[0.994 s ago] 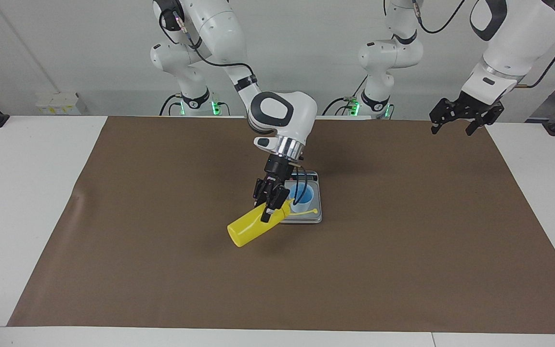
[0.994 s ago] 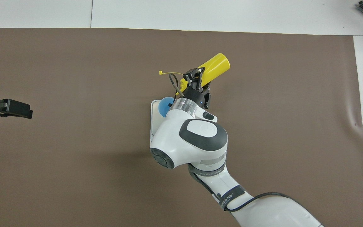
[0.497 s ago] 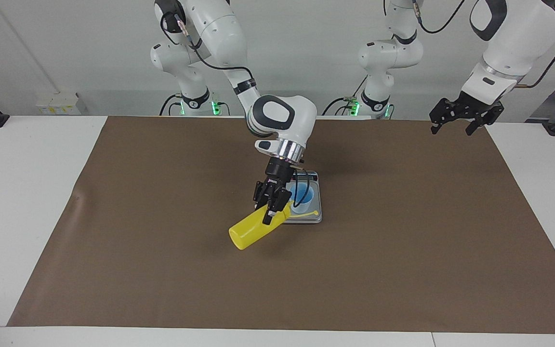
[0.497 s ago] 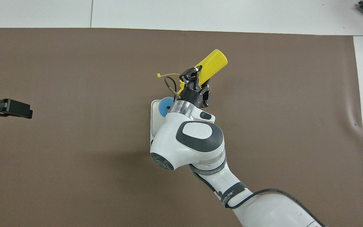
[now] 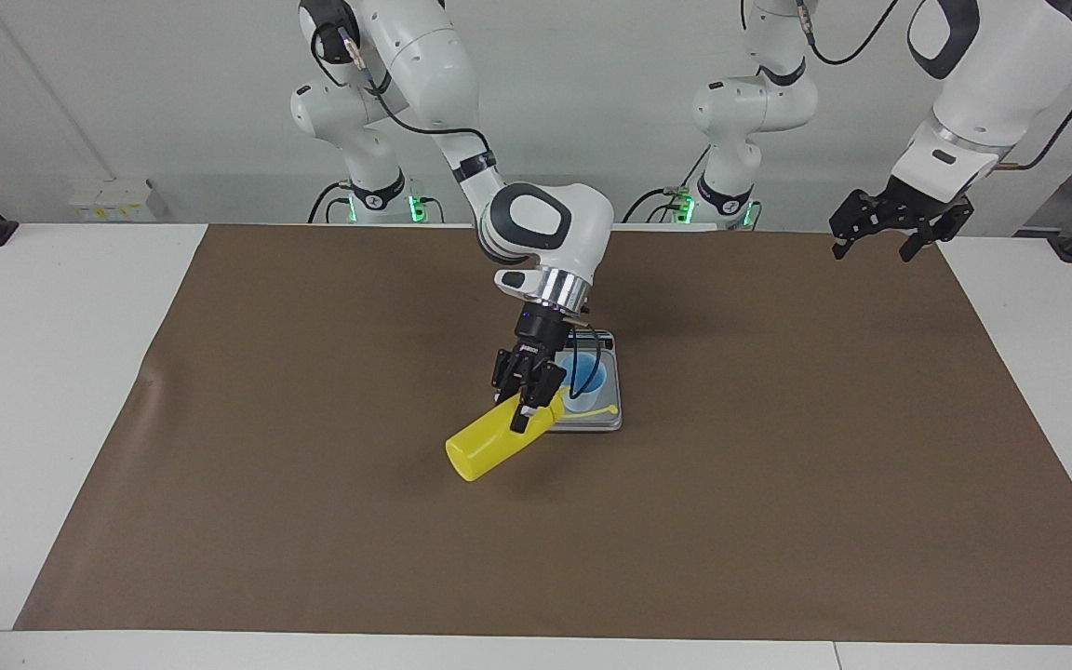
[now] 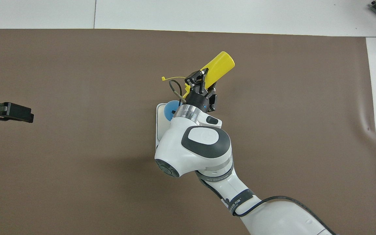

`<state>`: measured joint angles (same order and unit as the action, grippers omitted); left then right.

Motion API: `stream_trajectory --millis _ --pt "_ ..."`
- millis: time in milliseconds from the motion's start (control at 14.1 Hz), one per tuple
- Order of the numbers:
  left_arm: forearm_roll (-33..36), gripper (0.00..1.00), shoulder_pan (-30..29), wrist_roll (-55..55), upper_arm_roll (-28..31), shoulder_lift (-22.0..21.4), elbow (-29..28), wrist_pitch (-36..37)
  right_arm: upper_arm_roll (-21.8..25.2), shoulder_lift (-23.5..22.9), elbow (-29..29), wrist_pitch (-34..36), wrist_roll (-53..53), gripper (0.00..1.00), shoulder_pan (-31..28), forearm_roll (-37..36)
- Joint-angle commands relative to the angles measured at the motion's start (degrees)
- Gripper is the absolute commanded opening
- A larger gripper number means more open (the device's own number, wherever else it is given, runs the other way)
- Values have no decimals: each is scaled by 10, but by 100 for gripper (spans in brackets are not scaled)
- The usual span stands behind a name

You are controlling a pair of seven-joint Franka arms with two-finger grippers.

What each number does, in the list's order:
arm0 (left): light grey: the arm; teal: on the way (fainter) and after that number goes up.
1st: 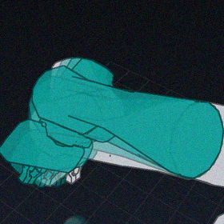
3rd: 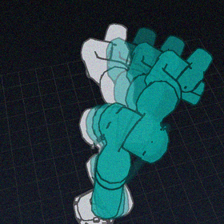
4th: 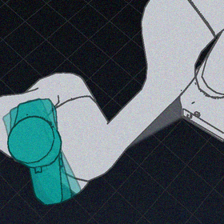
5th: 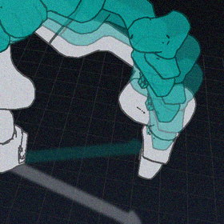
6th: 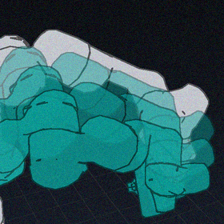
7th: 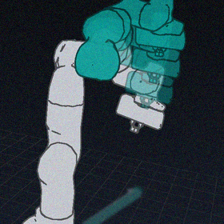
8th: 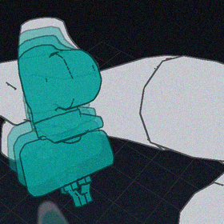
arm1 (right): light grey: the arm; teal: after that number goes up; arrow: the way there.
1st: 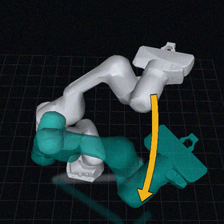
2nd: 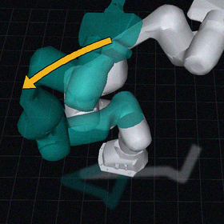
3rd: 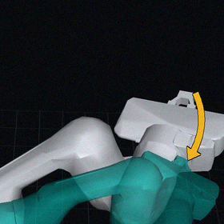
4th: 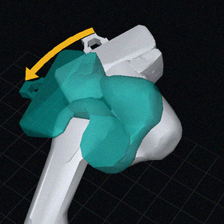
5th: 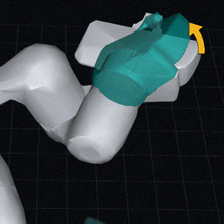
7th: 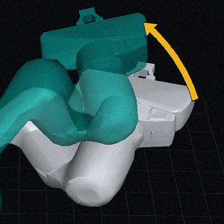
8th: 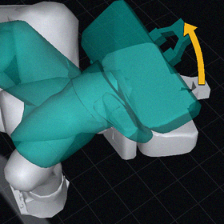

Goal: Pour seasoning into cup on scale with both arms
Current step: 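Tilt the yellow bottle nozzle-down over the cup with the right gripper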

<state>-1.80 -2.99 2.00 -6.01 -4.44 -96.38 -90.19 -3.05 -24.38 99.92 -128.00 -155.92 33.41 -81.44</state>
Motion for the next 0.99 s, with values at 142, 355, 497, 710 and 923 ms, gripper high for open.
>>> stream_trajectory --millis 142,355,497,710,923 --pt "-3 100 -8 -5 -5 -17 -18 -5 -2 3 -18 4 -44 0 -5 -9" --pt "-3 100 -8 -5 -5 -17 -18 -5 -3 6 -37 1 -42 0 -6 62" --pt "-3 100 -8 -5 -5 -17 -18 -5 -4 23 -39 -40 -37 0 -15 112" --pt "-3 100 -8 -4 -5 -17 -18 -5 -6 51 -37 -49 -26 0 -40 197" --pt "-3 100 -8 -5 -5 -17 -18 -5 -6 82 -36 -49 38 0 -56 338"
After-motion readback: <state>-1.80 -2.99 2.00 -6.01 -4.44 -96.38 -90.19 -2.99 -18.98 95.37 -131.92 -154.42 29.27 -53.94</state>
